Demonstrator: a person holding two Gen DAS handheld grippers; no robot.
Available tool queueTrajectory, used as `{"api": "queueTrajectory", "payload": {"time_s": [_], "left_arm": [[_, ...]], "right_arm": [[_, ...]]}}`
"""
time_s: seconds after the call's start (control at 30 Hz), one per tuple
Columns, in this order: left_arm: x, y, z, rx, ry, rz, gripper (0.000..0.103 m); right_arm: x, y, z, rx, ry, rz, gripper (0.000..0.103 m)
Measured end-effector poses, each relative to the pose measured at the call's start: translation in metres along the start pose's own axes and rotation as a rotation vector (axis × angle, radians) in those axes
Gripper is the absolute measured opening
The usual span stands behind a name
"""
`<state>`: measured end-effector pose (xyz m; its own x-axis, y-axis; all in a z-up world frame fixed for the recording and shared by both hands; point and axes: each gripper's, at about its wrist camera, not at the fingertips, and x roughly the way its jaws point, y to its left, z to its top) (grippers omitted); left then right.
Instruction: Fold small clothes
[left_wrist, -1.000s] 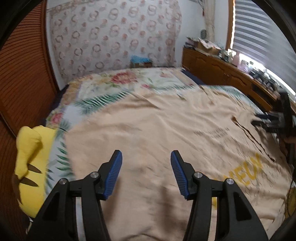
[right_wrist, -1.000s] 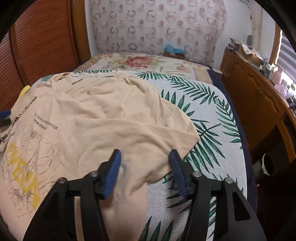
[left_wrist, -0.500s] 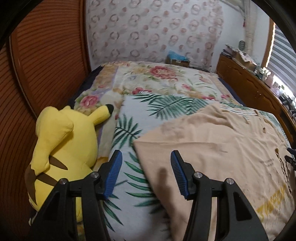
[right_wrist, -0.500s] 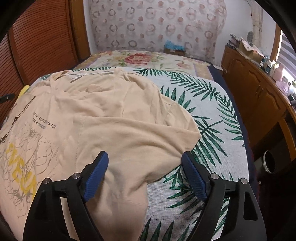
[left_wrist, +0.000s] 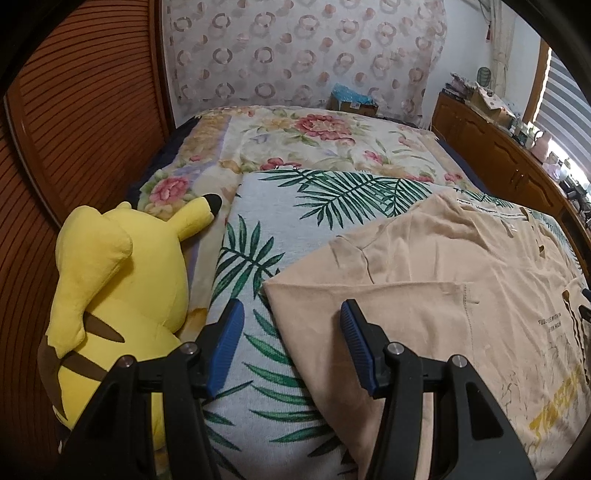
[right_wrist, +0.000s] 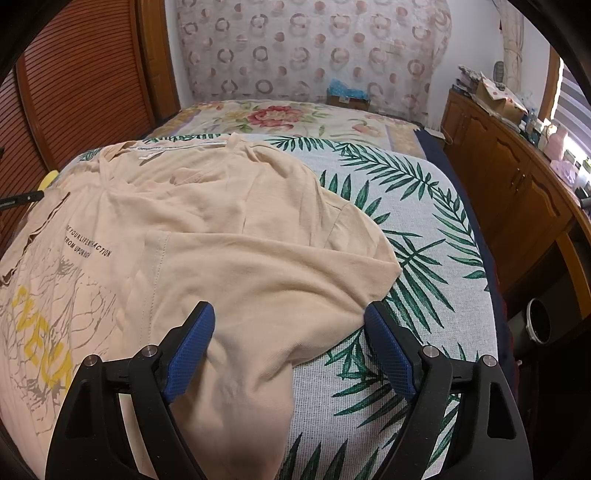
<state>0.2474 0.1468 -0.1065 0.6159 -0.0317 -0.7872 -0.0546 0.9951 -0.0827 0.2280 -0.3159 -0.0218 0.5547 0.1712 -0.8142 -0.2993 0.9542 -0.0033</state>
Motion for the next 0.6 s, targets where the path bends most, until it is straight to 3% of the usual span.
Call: {"api": "queueTrajectory", "payload": {"time_s": [0.23,0.4,0.6], "left_arm": [[0.004,-0.006,0.001,0.024,0.001,-0.013,0.054],[0.003,-0.006,0.003,0.038,-0.013,-0.042,0.035],[0.003,-0.002,0.006,0.031,-0.004,-0.036,0.030]], "right_arm": [[0.000,0.000,0.000,0.000,0.000,-0.001,0.086],[-0.001,-0.001,0.001,0.012,-0.001,-0.014,0.086],[0.003,-0.016,0.013,0.044,0.001,-0.019,0.084]]}}
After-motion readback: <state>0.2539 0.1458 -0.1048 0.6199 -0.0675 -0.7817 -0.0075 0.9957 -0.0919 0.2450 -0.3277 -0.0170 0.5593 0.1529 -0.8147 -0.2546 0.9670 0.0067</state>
